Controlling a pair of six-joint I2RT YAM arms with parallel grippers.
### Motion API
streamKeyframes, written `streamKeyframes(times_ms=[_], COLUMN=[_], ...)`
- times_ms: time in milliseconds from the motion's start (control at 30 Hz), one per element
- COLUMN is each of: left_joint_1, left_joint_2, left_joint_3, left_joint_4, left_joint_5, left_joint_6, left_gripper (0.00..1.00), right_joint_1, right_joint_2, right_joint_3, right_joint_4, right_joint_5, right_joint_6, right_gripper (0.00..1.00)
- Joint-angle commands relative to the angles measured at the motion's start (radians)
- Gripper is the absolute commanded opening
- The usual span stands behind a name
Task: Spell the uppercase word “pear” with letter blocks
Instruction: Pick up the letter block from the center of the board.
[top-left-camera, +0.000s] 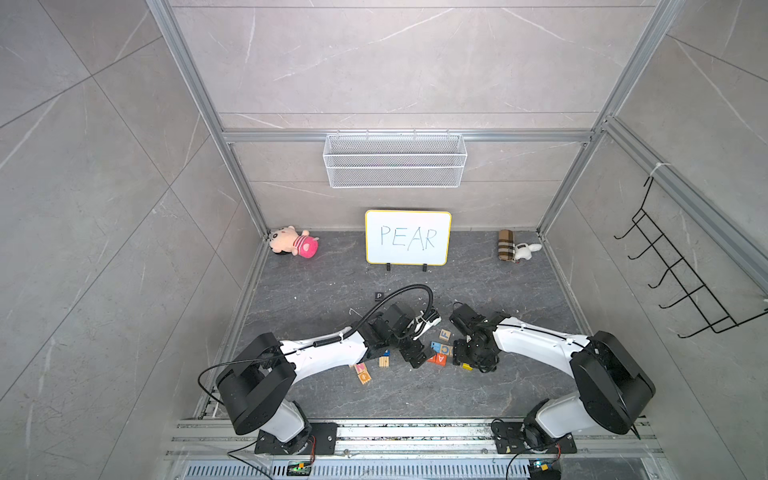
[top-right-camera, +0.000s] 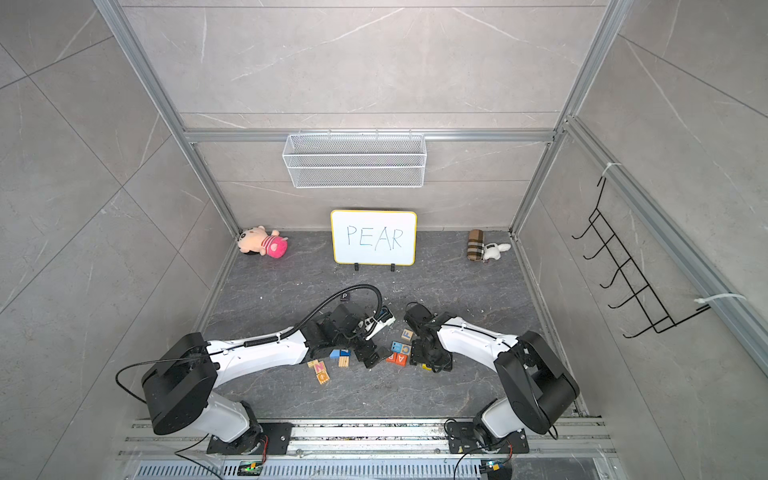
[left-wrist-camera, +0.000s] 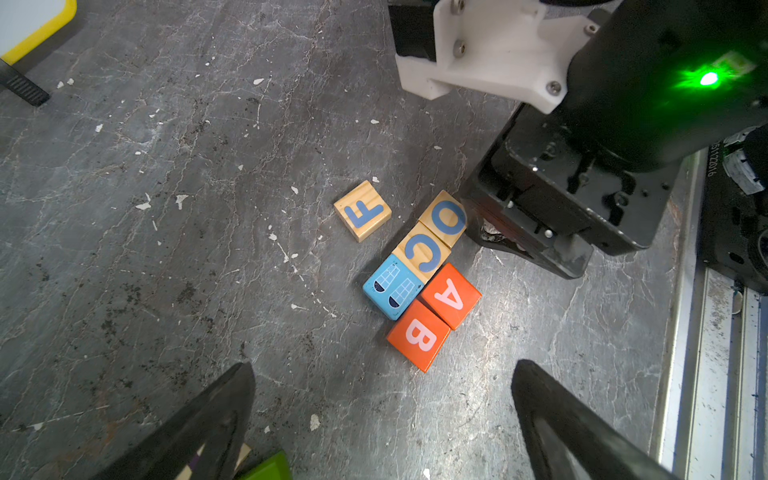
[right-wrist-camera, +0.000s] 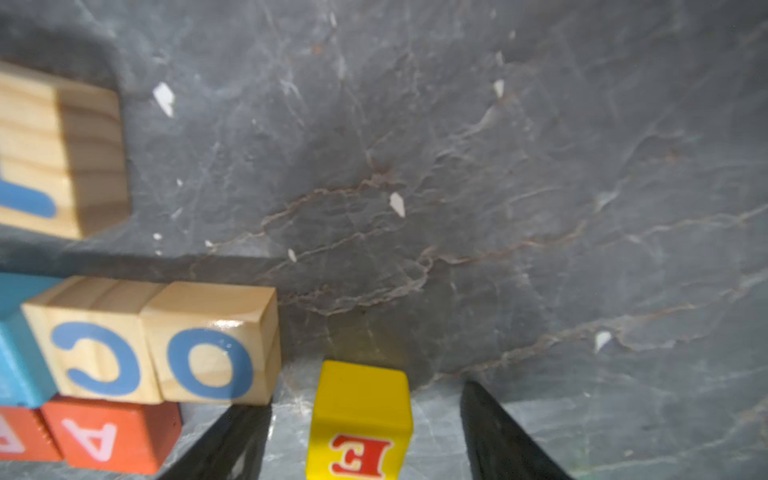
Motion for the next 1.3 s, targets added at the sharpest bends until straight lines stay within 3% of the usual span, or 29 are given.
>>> streamKeyframes(times_ms=[0, 133, 400, 600, 767, 867, 1133, 1267], left_joint_1=[-0.004, -0.004, -0.004, -0.004, -0.004, -0.004, -0.004, -0.004], left_joint_2=[-0.028, -0.023, -0.037, -0.049, -0.063, -0.064, -0.061, -0.067], left_joint_3=[-0.004, 0.0, -0.021, -0.032, -0.04, -0.036, -0.033, -0.032], left_joint_4=[0.033, 0.032, 0.068, 0.091, 0.102, 0.098, 0.088, 0.087], left_joint_5=[-0.007, -0.008, -0.04, -0.057, -0.062, -0.061, -0.064, -0.072], left_joint_6=[0.012, 0.012, -0.007, -0.022, -0.03, -0.027, -0.027, -0.025], left_gripper=[1.0, 1.0, 1.0, 1.0, 1.0, 1.0, 1.0, 1.0], right_joint_1=[-0.009, -0.014, -0.025, -0.03, -0.029, -0.029, -0.029, -0.029], right_joint_2=[0.025, 0.028, 0.002, -0.008, -0.035, -0.031, -0.039, -0.047], right_joint_3=[-0.02, -0.02, 0.005, -0.007, -0.008, -0.005, -0.007, -0.017], right_joint_4=[0.015, 0.021, -0.008, -0.004, -0.008, -0.014, -0.016, -0.016], right_joint_5=[0.03, 0.04, 0.077, 0.07, 0.073, 0.071, 0.049, 0.022], right_joint_6=[-0.008, -0.018, -0.054, -0.055, -0.054, -0.054, -0.047, -0.046], right_gripper=[0.7, 0.63, 0.4, 0.33, 0.32, 0.42, 0.52, 0.43])
